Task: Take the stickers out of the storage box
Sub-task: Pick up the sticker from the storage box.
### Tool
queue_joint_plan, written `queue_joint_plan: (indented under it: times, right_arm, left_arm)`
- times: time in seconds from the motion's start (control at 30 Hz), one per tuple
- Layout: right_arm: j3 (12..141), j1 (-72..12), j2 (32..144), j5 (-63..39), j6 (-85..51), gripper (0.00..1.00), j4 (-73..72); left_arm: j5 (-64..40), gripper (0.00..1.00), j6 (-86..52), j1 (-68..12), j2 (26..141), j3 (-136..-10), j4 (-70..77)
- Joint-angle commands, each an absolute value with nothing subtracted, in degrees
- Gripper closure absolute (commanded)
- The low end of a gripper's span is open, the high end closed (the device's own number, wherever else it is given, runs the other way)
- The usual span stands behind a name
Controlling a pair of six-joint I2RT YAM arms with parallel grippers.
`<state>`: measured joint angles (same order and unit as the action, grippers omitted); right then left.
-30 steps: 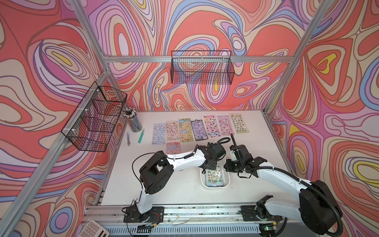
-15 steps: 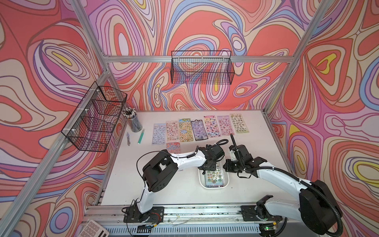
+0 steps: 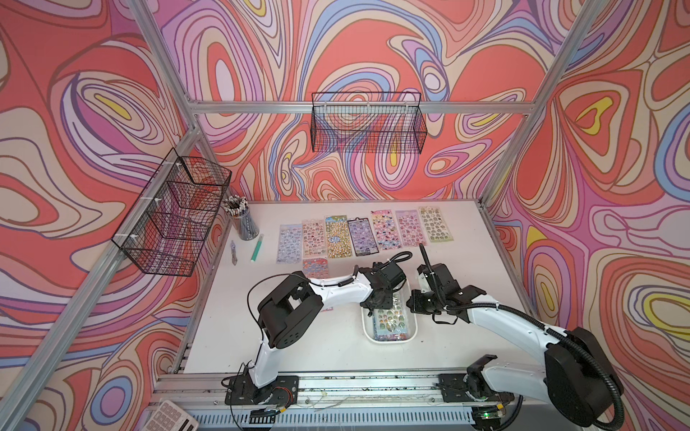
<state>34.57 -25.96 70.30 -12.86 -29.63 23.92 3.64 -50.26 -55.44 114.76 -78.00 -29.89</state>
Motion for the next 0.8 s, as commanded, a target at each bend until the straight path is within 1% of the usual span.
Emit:
queue_joint_plan:
  times: [0.0, 0.13, 0.2, 0.4, 0.63, 0.77]
  right_arm:
    - [35.0, -25.7, 69.5, -12.2, -29.4, 1.00, 23.2]
    - [34.9, -25.7, 69.4, -12.2, -29.3, 1.00, 23.3]
    - [34.9, -25.7, 69.4, -12.2, -29.3, 1.00, 23.2]
    - [35.4, -25.7, 69.2, -12.1, -29.1, 1.00, 23.7]
    - [35.7, -25.7, 69.2, -12.1, -28.9, 1.00, 23.9]
    - [35.8, -25.7, 69.5, -12.4, -28.9, 1.00, 23.7]
  left_arm:
    - [7.4, 0.49, -50.2, -53.9, 119.5, -74.2, -37.2]
    - [8.0, 0.50, -49.8, -53.9, 118.9, -73.4, -37.4]
    - [6.6, 0.54, -49.9, -53.9, 119.1, -73.1, -36.1]
    - [3.4, 0.72, -50.7, -53.9, 120.1, -72.9, -32.8]
    - [5.2, 0.84, -50.4, -53.9, 118.9, -73.4, -33.9]
    - [6.6, 0.88, -49.9, -53.9, 117.8, -74.5, -35.4]
